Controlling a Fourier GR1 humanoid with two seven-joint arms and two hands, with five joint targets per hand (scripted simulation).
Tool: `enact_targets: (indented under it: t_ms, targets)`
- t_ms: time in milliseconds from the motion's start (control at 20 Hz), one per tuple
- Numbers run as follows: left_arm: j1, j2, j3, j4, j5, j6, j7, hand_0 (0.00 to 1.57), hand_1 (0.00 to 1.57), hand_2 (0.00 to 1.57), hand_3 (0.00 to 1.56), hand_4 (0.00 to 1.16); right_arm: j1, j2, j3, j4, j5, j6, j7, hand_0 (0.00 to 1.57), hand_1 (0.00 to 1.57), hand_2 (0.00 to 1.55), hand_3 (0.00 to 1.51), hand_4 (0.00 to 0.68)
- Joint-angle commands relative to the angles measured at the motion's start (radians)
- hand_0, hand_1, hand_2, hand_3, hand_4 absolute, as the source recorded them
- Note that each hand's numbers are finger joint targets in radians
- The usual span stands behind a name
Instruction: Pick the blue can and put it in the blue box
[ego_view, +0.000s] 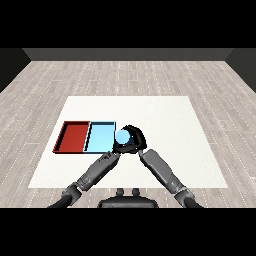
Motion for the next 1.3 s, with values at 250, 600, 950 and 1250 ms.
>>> enact_targets:
  t_ms: [250,600,950,1250]
  targets:
    - [-0.073,-0.024,0.019,0.031,-0.022,0.083,0.075,1.57,1.57,1.55,1.46,1.14,-0.012,0.021,0.005,-0.006,-0.027,-0.01,0.002,1.42,1.42,1.46,1.37,0.531]
    - [-0.036,-0.025,0.033,0.025,-0.064,0.086,0.025,1.57,1.57,1.56,1.47,1.14,-0.004,0.022,-0.022,0.006,0.078,-0.015,0.049,0.0,0.0,0.0,0.0,0.0]
    - [-0.007,-0.021,0.05,-0.031,-0.111,0.067,0.067,1.57,1.57,1.57,1.48,1.14,-0.068,0.022,-0.004,0.068,0.041,-0.051,0.033,0.0,0.0,0.0,0.0,0.0]
    - [0.0,-0.025,0.082,-0.007,-0.136,0.06,0.056,1.57,1.57,1.57,1.49,1.15,-0.011,0.021,-0.071,0.022,0.083,-0.014,0.05,0.0,0.0,0.0,0.0,0.0]
